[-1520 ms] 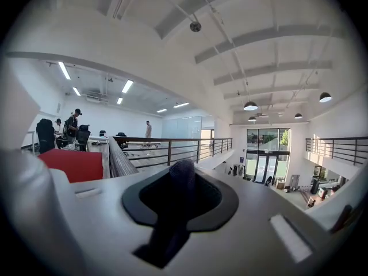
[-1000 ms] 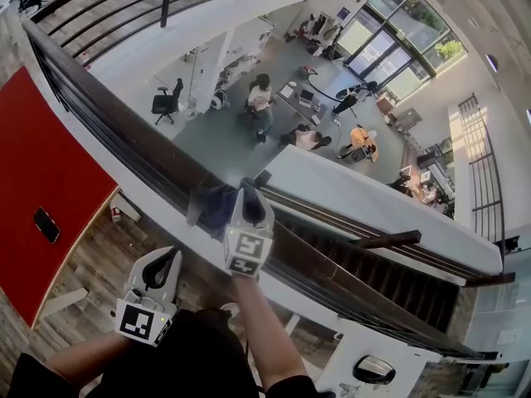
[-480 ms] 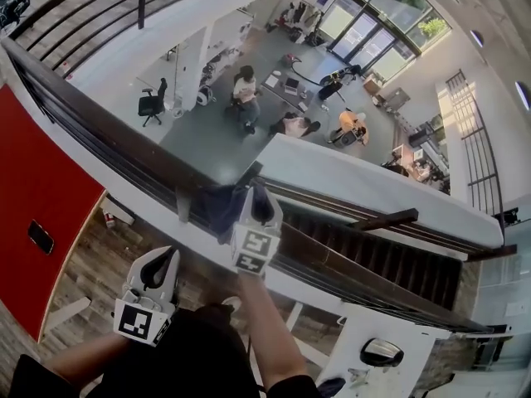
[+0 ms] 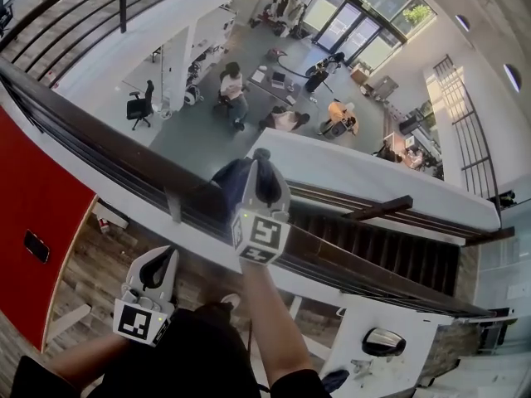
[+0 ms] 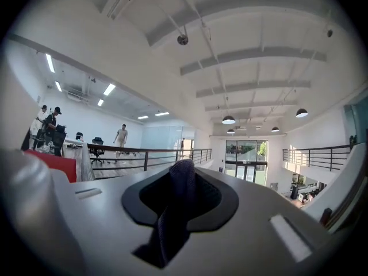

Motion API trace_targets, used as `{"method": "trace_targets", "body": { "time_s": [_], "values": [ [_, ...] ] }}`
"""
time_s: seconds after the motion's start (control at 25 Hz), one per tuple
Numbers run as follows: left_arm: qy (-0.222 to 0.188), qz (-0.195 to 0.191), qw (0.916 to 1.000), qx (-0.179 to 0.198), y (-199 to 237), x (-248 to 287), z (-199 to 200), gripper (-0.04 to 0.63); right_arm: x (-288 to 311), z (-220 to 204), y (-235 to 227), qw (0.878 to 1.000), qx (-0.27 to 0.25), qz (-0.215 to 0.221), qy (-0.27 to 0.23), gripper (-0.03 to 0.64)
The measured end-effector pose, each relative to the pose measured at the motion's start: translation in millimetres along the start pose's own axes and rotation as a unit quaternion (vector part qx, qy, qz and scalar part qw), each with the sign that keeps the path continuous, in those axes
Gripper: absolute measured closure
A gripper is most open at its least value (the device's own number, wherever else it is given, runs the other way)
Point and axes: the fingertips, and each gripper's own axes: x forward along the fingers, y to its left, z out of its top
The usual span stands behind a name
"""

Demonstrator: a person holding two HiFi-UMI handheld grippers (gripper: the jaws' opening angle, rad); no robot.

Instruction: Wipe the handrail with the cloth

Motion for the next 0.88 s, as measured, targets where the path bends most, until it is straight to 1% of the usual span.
{"method": "trace_targets", "body": {
  "time_s": [0.08, 0.16, 0.24, 0.32, 0.44, 0.56, 0.64, 0.72, 0.88],
  "values": [
    [-0.001, 0.009, 1.0, -0.001, 5.1, -2.1, -1.1, 0.597, 7.3, 27.9, 4.6, 0.999, -0.004, 0.006, -0.035, 0.55],
    [-0.003, 0.022, 0.9997, -0.007, 11.0, -3.5, -1.6, 0.597, 17.2, 47.0, 12.8, 0.998, -0.012, 0.016, -0.063, 0.549],
    [-0.006, 0.033, 0.9994, -0.005, 16.0, -4.7, 0.1, 0.597, 28.6, 53.0, 24.6, 0.997, -0.021, 0.027, -0.075, 0.549],
    [-0.01, 0.043, 0.999, -0.002, 21.6, -9.2, 2.0, 0.597, 36.8, 48.5, 41.5, 0.996, -0.026, 0.043, -0.074, 0.549],
    [-0.011, 0.065, 0.9978, -0.012, 33.2, -17.9, 2.6, 0.597, 37.8, 27.4, 72.1, 0.995, -0.026, 0.076, -0.058, 0.549],
    [-0.01, 0.074, 0.9971, -0.016, 40.6, -25.4, -2.2, 0.597, 24.9, -17.6, 98.3, 0.995, -0.016, 0.097, -0.016, 0.549],
    [-0.011, 0.077, 0.9968, -0.019, 42.1, -28.1, -2.6, 0.597, 13.5, -50.6, 108.1, 0.994, -0.018, 0.102, 0.019, 0.549],
    [-0.01, 0.078, 0.9967, -0.02, 42.5, -30.2, -3.0, 0.597, 3.9, -73.3, 111.8, 0.994, -0.019, 0.101, 0.046, 0.549],
    [-0.002, 0.072, 0.9971, -0.022, 40.9, -30.7, -5.0, 0.597, -6.3, -89.4, 117.4, 0.992, -0.012, 0.105, 0.07, 0.549]
  ]
}}
